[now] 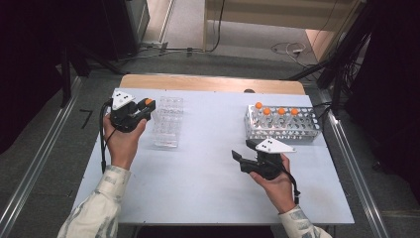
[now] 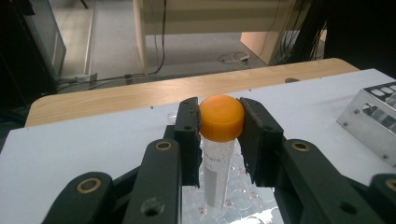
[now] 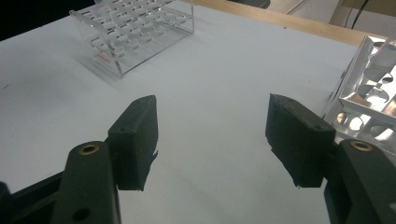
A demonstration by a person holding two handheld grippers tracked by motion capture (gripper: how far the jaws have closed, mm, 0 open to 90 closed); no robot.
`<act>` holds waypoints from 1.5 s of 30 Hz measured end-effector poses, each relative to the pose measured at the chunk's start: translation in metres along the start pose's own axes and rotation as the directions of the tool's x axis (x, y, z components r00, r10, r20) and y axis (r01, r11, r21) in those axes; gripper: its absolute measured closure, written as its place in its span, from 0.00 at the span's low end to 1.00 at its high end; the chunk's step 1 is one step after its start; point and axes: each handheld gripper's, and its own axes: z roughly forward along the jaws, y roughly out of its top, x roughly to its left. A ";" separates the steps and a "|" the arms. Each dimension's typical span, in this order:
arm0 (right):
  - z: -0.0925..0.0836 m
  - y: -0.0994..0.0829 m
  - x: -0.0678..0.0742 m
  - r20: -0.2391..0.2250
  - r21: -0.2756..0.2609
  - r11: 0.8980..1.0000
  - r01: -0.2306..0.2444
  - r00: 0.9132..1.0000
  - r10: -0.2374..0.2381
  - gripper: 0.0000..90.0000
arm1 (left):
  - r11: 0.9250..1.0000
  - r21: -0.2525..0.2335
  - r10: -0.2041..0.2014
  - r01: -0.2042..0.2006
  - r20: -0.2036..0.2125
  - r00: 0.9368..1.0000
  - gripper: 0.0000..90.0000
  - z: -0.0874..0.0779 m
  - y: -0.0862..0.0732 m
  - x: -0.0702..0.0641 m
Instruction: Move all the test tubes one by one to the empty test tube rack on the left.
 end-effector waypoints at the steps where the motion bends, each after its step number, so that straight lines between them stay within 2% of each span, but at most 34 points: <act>1: 0.000 0.000 0.000 0.000 0.000 1.000 0.000 1.000 0.000 0.37 | 1.000 0.007 0.006 -0.006 -0.002 1.000 0.77 0.001 -0.002 -0.001; 10: 0.000 -0.001 0.000 0.002 0.004 1.000 -0.002 1.000 0.002 0.37 | 0.998 0.044 0.051 -0.050 -0.013 0.999 0.77 0.010 -0.012 -0.008; 21: 0.001 -0.002 0.000 0.002 0.007 1.000 -0.001 1.000 0.001 0.37 | 0.996 0.075 0.058 -0.057 -0.018 0.998 0.77 0.016 -0.022 -0.010; 26: 0.001 -0.002 -0.001 0.003 0.007 1.000 -0.001 1.000 0.001 0.37 | 0.995 0.082 0.052 -0.051 -0.014 0.999 0.76 0.017 -0.024 -0.011; 34: 0.001 -0.002 -0.001 0.004 0.007 1.000 -0.004 1.000 0.004 0.37 | 0.996 0.080 0.037 -0.037 -0.009 0.999 0.69 0.015 -0.023 -0.011; 41: 0.001 -0.002 -0.002 0.007 0.008 1.000 -0.003 1.000 0.003 0.37 | 0.998 0.066 0.010 -0.011 0.015 1.000 0.61 0.010 -0.021 -0.011; 45: 0.000 -0.002 -0.003 0.009 0.007 1.000 -0.007 1.000 0.007 0.37 | 0.998 0.057 -0.004 0.003 0.018 1.000 0.53 0.005 -0.019 -0.013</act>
